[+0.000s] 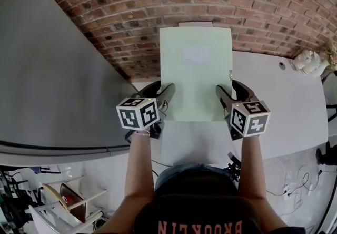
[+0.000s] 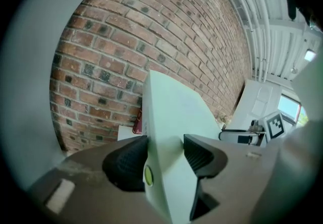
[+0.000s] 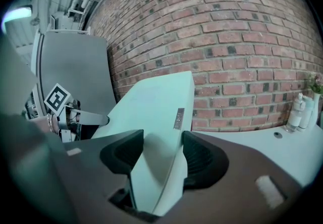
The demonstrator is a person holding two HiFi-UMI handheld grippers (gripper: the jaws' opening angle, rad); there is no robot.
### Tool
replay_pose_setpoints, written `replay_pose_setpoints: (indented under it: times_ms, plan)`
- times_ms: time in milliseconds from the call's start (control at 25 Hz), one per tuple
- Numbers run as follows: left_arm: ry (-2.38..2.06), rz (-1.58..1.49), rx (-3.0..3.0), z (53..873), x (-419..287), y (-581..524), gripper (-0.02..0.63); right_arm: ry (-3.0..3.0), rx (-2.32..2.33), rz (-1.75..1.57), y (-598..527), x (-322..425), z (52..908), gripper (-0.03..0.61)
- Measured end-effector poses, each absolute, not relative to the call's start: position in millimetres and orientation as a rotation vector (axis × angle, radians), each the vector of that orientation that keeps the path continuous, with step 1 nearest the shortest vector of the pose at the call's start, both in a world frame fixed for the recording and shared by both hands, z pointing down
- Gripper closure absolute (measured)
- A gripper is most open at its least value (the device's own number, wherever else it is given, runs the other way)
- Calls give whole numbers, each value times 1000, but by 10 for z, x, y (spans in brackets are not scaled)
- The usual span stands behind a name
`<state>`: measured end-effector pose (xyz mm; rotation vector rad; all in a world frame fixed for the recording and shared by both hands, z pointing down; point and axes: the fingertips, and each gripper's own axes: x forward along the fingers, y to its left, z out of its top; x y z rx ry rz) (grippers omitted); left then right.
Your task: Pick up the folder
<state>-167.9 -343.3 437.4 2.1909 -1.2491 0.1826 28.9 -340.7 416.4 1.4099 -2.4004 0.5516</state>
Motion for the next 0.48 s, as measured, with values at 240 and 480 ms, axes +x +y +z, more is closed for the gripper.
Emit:
replay_pose_setpoints:
  times_ms: [240, 480]
  plan:
    - [-1300, 165, 2252, 4143, -1670, -3509, 383, -2427, 1440, 450, -3477, 290, 3922, 341]
    - [-1341, 123, 2307, 3939, -1660, -3541, 385, -2486, 1467, 360, -3497, 305, 3719, 342]
